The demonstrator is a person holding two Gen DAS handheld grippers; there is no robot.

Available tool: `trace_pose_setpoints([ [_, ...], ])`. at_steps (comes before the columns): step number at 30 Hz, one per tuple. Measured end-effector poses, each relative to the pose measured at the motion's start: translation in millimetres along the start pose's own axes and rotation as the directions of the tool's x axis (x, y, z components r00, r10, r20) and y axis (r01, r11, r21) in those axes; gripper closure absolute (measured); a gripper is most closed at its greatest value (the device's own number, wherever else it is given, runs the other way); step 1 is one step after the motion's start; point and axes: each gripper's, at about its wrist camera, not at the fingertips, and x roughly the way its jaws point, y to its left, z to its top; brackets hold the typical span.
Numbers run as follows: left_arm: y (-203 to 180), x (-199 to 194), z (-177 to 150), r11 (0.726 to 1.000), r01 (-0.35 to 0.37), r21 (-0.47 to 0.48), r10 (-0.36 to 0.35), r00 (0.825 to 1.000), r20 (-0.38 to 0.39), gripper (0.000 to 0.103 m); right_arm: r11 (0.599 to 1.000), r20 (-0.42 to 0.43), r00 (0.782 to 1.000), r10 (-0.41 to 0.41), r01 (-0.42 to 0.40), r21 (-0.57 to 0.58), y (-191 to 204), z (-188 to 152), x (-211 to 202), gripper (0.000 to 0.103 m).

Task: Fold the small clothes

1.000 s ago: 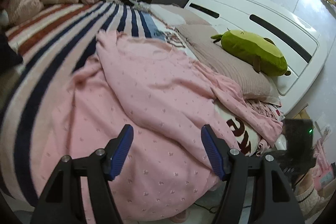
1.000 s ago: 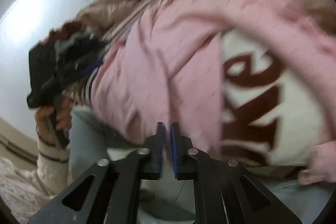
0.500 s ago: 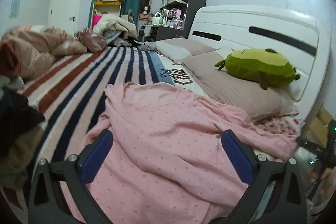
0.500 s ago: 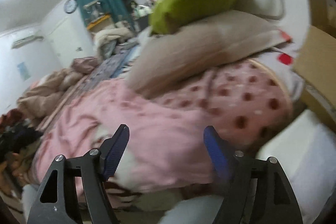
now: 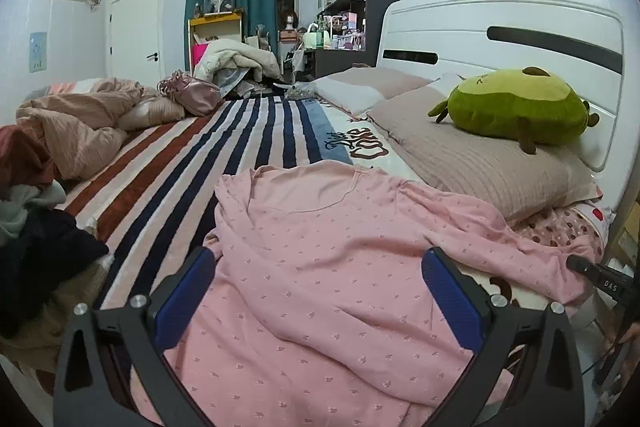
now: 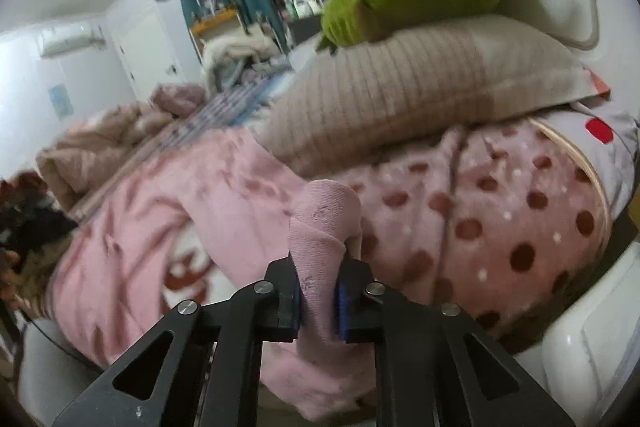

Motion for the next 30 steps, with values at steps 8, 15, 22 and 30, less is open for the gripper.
trace_pose_setpoints([
  [8,21,-2,10,0.978,0.127,-0.165,-0.134,0.99,-0.035,0.001,0.985,0.081,0.982,0.17,-0.168,-0.036,45,35,2,0.096],
  [15,44,-23,7,0.99,0.024,-0.14,-0.029,0.999,-0.035,0.001,0.896,0.057,0.901,0.429,-0.418,-0.148,138,62,33,0.096],
  [22,77,-31,-5,0.982,-0.058,-0.182,0.048,0.997,-0.057,0.001,0.772,-0.199,0.79,0.58,-0.611,-0.176,228,32,95,0.096],
  [30,86,-6,-26,0.977,-0.044,-0.209,0.019,0.993,-0.118,0.001,0.773,-0.452,0.708,0.543,-0.632,-0.061,242,-11,159,0.092],
])
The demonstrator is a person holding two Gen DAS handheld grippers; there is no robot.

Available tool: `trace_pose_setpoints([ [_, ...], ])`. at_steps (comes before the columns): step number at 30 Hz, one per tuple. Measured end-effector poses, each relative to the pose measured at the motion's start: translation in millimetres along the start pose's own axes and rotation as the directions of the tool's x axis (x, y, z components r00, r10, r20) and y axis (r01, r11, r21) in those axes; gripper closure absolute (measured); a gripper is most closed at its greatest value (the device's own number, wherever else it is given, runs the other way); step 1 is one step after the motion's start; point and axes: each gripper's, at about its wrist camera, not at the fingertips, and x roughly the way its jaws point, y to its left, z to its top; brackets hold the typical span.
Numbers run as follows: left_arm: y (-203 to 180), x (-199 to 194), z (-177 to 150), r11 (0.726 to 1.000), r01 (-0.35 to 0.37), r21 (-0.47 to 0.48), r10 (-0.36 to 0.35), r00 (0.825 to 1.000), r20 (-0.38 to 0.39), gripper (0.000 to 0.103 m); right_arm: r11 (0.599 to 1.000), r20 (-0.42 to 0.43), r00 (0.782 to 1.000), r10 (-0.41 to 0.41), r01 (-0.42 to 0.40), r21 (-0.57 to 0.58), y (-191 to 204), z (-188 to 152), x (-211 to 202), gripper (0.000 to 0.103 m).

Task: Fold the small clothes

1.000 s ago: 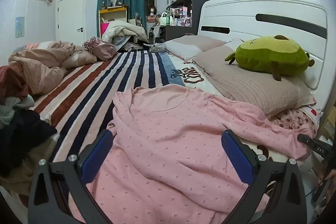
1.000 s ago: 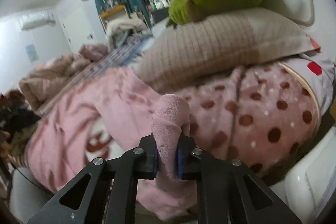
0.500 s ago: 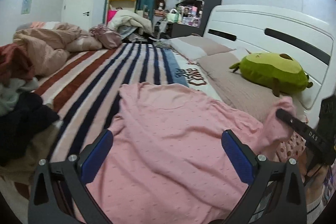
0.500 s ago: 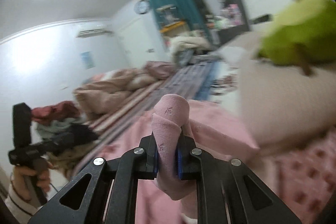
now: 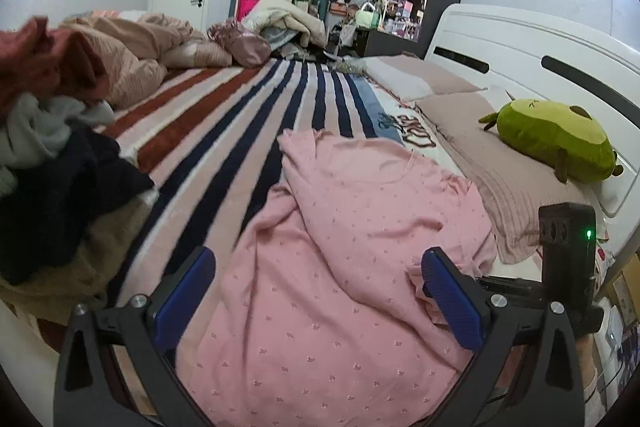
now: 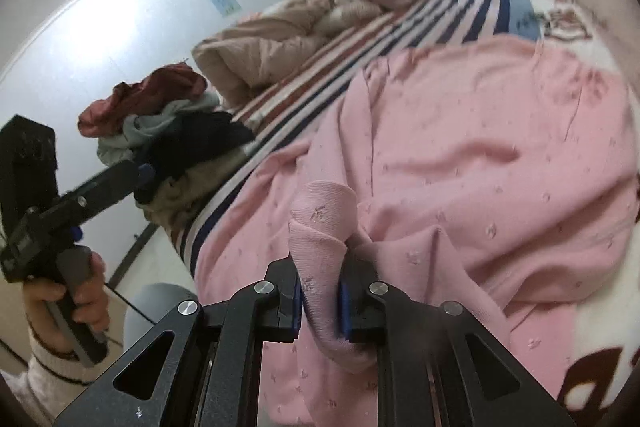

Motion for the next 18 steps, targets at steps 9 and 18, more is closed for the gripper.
trace_pose_setpoints([
  [9,-32,35,-12,0.99,0.141,0.009,-0.14,0.986,-0.089,0.001,0.999,0.123,0.991,0.049,-0.046,-0.028,6,9,-59,0.056],
  [18,-91,64,-34,0.956,0.286,0.069,-0.272,0.947,-0.17,0.002,0.975,0.259,0.941,-0.219,0.198,0.104,-59,-9,-127,0.052],
])
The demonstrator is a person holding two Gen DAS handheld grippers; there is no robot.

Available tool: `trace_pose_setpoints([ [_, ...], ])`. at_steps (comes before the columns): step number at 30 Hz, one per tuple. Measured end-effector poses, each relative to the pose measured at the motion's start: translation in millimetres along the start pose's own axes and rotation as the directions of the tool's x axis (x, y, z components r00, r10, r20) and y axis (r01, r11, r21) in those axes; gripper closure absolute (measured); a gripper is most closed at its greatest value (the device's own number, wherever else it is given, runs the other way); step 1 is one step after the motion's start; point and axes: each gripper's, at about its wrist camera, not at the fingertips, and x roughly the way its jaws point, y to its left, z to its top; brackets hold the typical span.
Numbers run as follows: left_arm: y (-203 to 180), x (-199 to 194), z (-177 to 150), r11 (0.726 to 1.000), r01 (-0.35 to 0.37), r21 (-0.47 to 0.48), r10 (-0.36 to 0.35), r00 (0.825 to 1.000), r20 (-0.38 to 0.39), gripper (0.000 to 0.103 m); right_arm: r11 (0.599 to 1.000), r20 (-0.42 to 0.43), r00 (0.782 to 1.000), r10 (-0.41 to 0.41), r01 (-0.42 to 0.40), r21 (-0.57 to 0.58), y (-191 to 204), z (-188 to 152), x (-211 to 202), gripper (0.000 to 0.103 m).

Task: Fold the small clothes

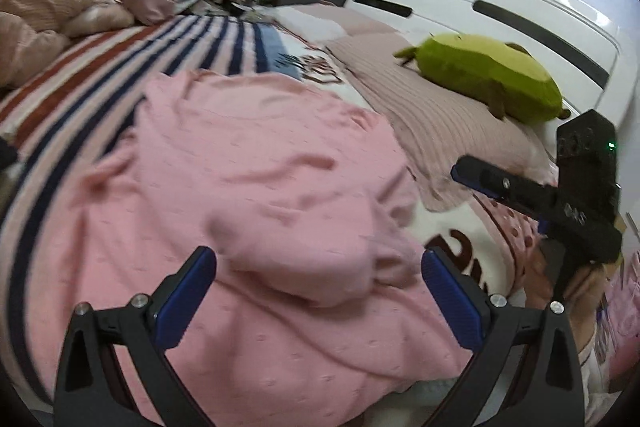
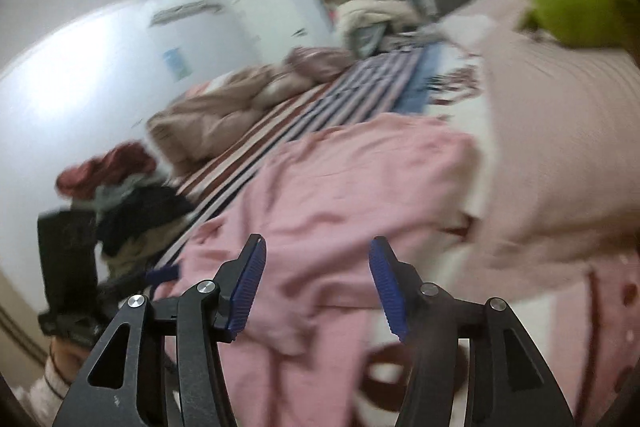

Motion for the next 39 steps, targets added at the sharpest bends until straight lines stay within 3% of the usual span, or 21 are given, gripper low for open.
trace_pose_setpoints([
  [6,-15,20,-8,0.995,-0.089,0.049,0.09,0.996,-0.016,0.027,0.992,0.032,0.999,-0.035,0.031,0.119,-52,-4,-19,0.052],
  [9,-11,19,-11,0.991,-0.124,0.046,0.124,0.992,-0.009,0.051,0.987,0.033,0.998,-0.045,0.04,0.155,-61,-4,-22,0.052],
  [11,-6,15,-11,0.987,-0.156,0.05,0.156,0.988,0.001,0.074,0.987,0.034,0.998,-0.052,0.046,0.157,-61,-2,-21,0.052],
  [14,12,0,-12,0.983,-0.183,-0.005,0.183,0.982,0.035,0.089,0.987,0.039,0.998,-0.048,0.042,0.156,-57,-2,-20,0.052],
  [18,43,-25,-22,0.964,-0.219,-0.148,0.231,0.97,0.069,0.085,0.988,0.02,0.998,-0.053,0.049,0.147,-53,-3,-12,0.052],
  [20,59,-32,-33,0.947,-0.259,-0.189,0.271,0.962,0.042,0.067,0.988,0.005,0.999,-0.054,0.053,0.143,-52,-4,-6,0.052],
  [23,71,-46,-49,0.936,-0.286,-0.204,0.295,0.955,0.015,0.056,0.99,-0.011,0.999,-0.051,0.052,0.134,-48,-4,0,0.052],
  [26,63,-63,-46,0.954,-0.241,-0.178,0.256,0.964,0.069,0.049,0.99,-0.014,0.999,-0.046,0.048,0.132,-44,-3,4,0.052],
  [29,34,-71,-30,0.986,-0.149,-0.077,0.158,0.98,0.124,0.036,0.99,-0.014,0.999,-0.039,0.041,0.138,-42,-1,8,0.052],
  [30,18,-67,-22,0.995,-0.091,-0.042,0.096,0.986,0.133,0.034,0.99,-0.013,0.999,-0.038,0.04,0.138,-41,-1,9,0.052],
  [33,-17,-45,-16,0.999,0.021,0.041,-0.025,0.995,0.092,0.026,0.99,-0.013,0.999,-0.035,0.037,0.138,-41,-2,8,0.052],
  [34,-27,-33,-16,0.997,0.023,0.076,-0.027,0.998,0.059,0.024,0.99,-0.014,0.999,-0.034,0.035,0.139,-42,-2,8,0.052],
  [36,-42,-1,-19,0.988,-0.052,0.146,0.053,0.999,-0.004,0.024,0.989,-0.016,0.999,-0.035,0.037,0.141,-45,-4,6,0.052],
  [39,-41,28,-24,0.967,-0.192,0.166,0.197,0.98,-0.011,0.03,0.988,-0.018,0.999,-0.041,0.043,0.151,-52,-7,2,0.052],
])
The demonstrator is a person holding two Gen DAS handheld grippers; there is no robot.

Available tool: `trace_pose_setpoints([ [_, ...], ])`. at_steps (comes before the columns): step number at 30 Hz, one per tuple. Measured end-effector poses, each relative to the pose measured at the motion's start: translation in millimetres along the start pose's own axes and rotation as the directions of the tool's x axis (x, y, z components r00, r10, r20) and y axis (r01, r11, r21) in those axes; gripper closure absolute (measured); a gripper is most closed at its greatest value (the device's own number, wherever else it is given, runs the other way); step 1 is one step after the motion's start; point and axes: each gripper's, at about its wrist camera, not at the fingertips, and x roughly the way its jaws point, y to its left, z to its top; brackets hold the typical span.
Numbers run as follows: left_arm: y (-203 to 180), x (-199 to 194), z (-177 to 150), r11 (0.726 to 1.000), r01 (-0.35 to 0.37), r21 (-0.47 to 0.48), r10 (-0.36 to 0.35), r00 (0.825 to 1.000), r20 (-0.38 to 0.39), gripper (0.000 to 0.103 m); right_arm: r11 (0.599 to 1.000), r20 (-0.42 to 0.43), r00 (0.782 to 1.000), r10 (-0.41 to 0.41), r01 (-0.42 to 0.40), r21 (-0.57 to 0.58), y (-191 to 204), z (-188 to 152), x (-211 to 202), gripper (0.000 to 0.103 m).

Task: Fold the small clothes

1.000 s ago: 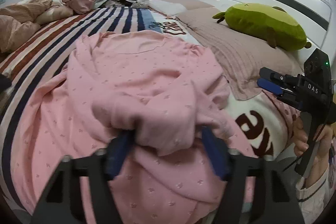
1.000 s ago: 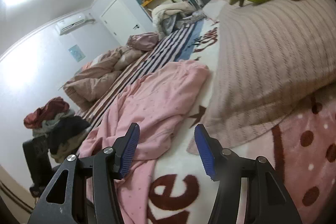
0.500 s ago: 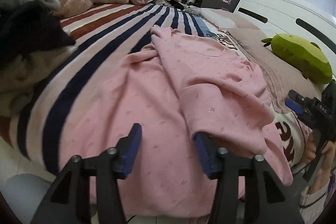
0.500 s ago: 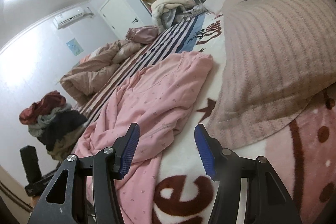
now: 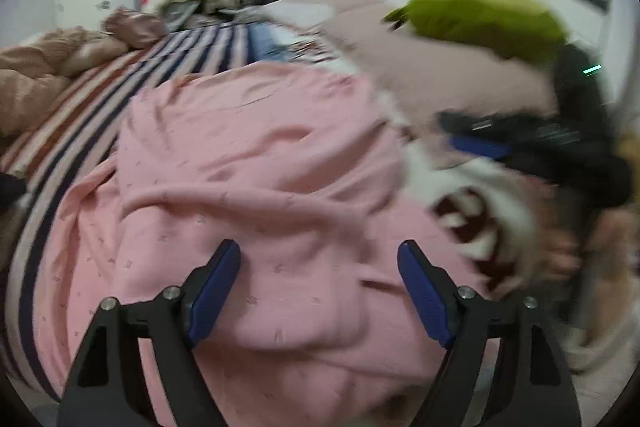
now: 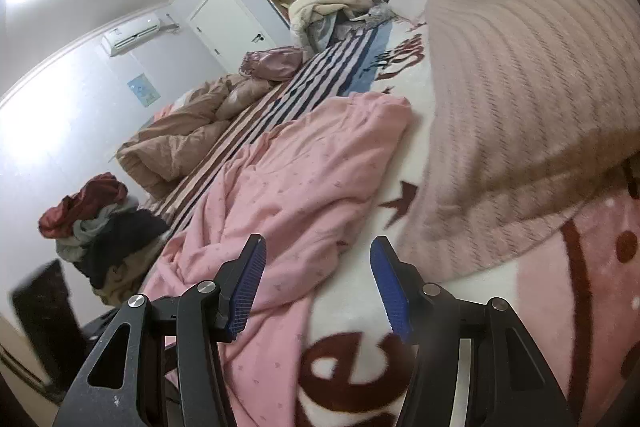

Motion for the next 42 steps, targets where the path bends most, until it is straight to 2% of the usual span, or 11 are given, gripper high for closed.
trace_pose_setpoints([
  [3,0,14,-1,0.998,-0.063,0.013,0.063,0.997,-0.032,0.054,1.0,-0.002,1.0,-0.002,0.002,0.022,-9,-2,-2,0.052],
  [6,8,5,0,0.999,-0.04,-0.005,0.04,0.999,-0.003,0.091,1.0,-0.008,1.0,-0.019,0.019,0.025,-18,-2,-3,0.052],
  [11,44,-43,3,0.988,0.067,-0.137,-0.046,0.987,0.155,0.091,0.999,-0.015,0.999,-0.028,0.029,0.023,-26,-3,-4,0.052],
  [15,84,-86,-9,0.971,-0.019,-0.237,0.067,0.978,0.196,0.091,0.999,-0.018,0.999,-0.033,0.034,0.018,-27,-7,-5,0.052],
  [19,128,-106,-43,0.932,-0.12,-0.341,0.179,0.973,0.147,0.091,0.998,-0.02,0.998,-0.061,0.061,0.007,-21,-8,-2,0.052],
  [23,163,-108,-84,0.882,-0.136,-0.45,0.197,0.976,0.091,0.091,0.998,-0.032,0.997,-0.068,0.068,0.004,-13,-8,3,0.052],
  [27,177,-95,-113,0.872,-0.035,-0.489,0.06,0.998,0.035,0.091,0.999,-0.062,0.997,-0.051,0.052,0.0,1,-10,7,0.052],
  [30,180,-104,-123,0.888,-0.008,-0.461,0.037,0.998,0.053,0.069,0.999,-0.102,0.994,-0.041,0.041,0.002,11,-18,6,0.052],
  [32,186,-114,-123,0.894,0.01,-0.447,0.031,0.996,0.083,0.024,1.0,-0.146,0.989,-0.015,0.018,0.018,16,-26,3,0.052],
  [39,213,-95,-104,0.914,0.186,-0.36,-0.177,0.983,0.057,0.02,0.993,-0.312,0.944,0.11,-0.092,0.072,19,-55,-13,0.035],
  [42,214,-72,-94,0.925,0.179,-0.334,-0.184,0.983,0.017,0.02,0.995,-0.365,0.925,0.101,-0.096,0.031,24,-66,-17,0.032],
])
